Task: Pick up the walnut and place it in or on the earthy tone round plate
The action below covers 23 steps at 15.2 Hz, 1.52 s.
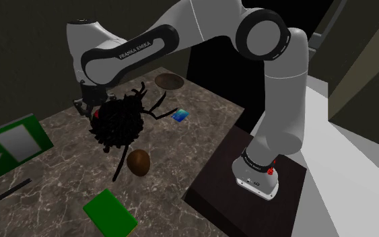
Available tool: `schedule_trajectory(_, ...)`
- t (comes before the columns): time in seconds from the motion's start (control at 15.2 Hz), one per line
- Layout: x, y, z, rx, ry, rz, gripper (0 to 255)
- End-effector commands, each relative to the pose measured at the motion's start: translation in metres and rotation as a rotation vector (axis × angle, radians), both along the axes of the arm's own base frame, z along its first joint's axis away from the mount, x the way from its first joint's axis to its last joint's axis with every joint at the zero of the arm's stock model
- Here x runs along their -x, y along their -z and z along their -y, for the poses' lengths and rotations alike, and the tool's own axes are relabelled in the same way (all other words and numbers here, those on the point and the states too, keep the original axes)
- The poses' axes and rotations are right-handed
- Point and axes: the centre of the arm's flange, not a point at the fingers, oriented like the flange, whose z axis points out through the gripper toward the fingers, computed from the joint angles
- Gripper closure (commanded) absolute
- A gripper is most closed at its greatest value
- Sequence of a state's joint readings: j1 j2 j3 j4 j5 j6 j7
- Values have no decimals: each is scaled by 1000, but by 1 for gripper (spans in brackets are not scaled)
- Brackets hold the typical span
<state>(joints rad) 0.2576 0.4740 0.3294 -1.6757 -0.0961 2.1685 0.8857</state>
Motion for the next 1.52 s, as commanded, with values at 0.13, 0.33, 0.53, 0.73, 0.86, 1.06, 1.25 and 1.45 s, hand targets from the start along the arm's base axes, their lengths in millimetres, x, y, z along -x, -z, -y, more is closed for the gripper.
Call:
schedule_trajectory(0.13, 0, -21, -1, 0, -1, -1, 255)
schedule_trajectory(0.33, 0, -36, -1, 0, -1, -1, 255)
schedule_trajectory(0.53, 0, -52, -1, 0, -1, -1, 255)
schedule_trajectory(0.73, 0, -68, -1, 0, -1, -1, 255)
schedule_trajectory(0.86, 0, -79, -1, 0, -1, -1, 255)
schedule_trajectory(1.06, -1, -84, 25, 0, -1, -1, 255)
schedule_trajectory(1.25, -3, -84, 65, 0, -1, -1, 255)
schedule_trajectory(1.45, -5, -85, 104, 0, -1, -1, 255)
